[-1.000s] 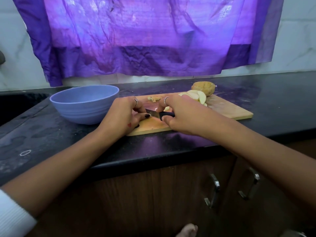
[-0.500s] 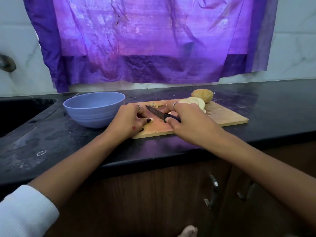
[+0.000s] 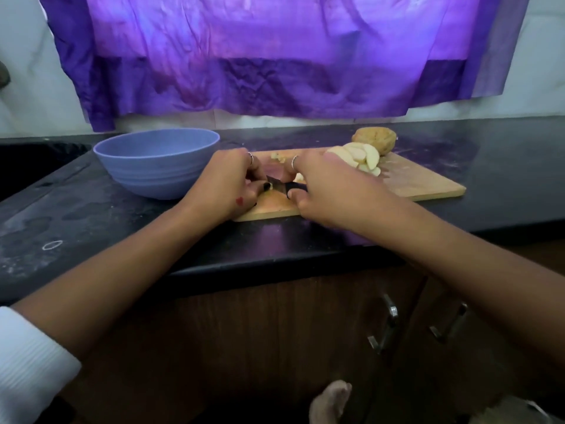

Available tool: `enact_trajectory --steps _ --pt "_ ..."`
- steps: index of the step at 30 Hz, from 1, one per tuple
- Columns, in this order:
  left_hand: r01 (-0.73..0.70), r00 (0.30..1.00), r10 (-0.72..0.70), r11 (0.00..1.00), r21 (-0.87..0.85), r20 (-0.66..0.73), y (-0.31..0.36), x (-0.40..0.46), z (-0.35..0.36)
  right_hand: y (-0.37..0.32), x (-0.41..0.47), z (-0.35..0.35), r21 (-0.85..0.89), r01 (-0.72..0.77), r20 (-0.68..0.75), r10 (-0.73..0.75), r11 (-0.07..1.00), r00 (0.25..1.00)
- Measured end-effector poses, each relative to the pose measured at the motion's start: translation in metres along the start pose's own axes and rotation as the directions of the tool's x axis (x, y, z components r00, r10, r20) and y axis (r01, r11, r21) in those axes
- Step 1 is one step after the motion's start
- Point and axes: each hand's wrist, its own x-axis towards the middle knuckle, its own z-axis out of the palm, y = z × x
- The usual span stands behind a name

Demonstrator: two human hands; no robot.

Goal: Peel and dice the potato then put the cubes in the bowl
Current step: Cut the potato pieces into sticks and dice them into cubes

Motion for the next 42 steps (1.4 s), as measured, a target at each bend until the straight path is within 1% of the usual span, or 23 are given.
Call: enact_trajectory --steps 3,5,6,7,9,11,13,14,18,20,22,26,29,32,36,42 --pt "-0.018 1.000 0.018 1.000 -0.001 -0.024 0.000 -0.002 0.001 0.001 0.001 0.005 -0.177 0.072 0.009 -0.072 0.981 0.997" --pt "-0.019 1.000 0.019 1.000 -0.015 -0.026 -0.001 -0.002 0.001 0.009 0.004 0.006 -0.181 0.089 -0.010 -0.092 0.979 0.996" --pt "-0.017 1.000 0.017 1.000 -0.015 -0.018 -0.002 -0.002 0.001 0.015 0.007 0.003 -0.117 0.071 -0.031 -0.075 0.991 0.997" --pt "-0.015 1.000 0.015 1.000 -0.005 -0.002 -0.003 -0.001 0.002 0.024 0.009 -0.001 -0.010 0.036 -0.047 -0.037 0.999 0.998" --pt "-0.033 0.999 0.032 0.999 0.033 0.034 -0.006 0.004 0.002 0.041 0.009 -0.014 0.177 -0.020 -0.086 0.036 0.984 0.996" --pt "-0.046 0.997 0.043 0.998 0.049 0.062 -0.005 0.011 0.002 0.057 0.002 -0.025 0.222 -0.041 -0.109 0.066 0.974 0.992" --pt "-0.038 0.997 0.035 0.999 0.039 0.070 0.001 0.018 0.006 0.070 -0.009 -0.033 0.231 -0.044 -0.096 0.068 0.972 0.993" --pt "-0.025 0.997 0.023 0.999 0.031 0.069 0.004 0.022 0.008 0.074 -0.015 -0.035 0.220 -0.035 -0.075 0.053 0.975 0.996" --pt "0.034 0.998 -0.035 0.999 0.029 0.047 0.009 0.036 0.016 0.082 -0.030 -0.036 0.081 0.014 0.015 -0.015 0.997 1.000" --pt "0.063 0.998 -0.062 0.998 -0.023 0.026 0.007 0.040 0.020 0.084 -0.030 -0.035 0.008 0.006 0.039 -0.007 1.000 0.999" --pt "0.084 0.996 -0.085 0.994 -0.072 -0.010 0.004 0.041 0.024 0.086 -0.022 -0.030 -0.037 -0.021 0.023 0.022 0.999 1.000" --pt "0.108 0.985 -0.126 0.984 -0.140 -0.121 -0.005 0.042 0.033 0.088 0.016 -0.014 -0.055 -0.060 -0.022 0.059 0.997 0.998" --pt "0.133 0.975 -0.160 0.977 -0.169 -0.154 -0.005 0.043 0.033 0.085 0.040 -0.005 -0.028 -0.098 -0.026 0.098 0.995 0.995" --pt "0.137 0.977 -0.161 0.977 -0.165 -0.138 -0.006 0.043 0.034 0.085 0.053 -0.002 -0.015 -0.145 -0.014 0.145 0.989 0.989" --pt "0.150 0.978 -0.170 0.976 -0.155 -0.123 -0.007 0.044 0.035 0.092 0.044 -0.006 0.044 -0.205 -0.047 0.207 0.978 0.977" --pt "0.151 0.982 -0.162 0.981 -0.120 -0.096 -0.006 0.044 0.036 0.104 0.011 -0.016 -0.015 -0.254 0.005 0.254 0.967 0.967"
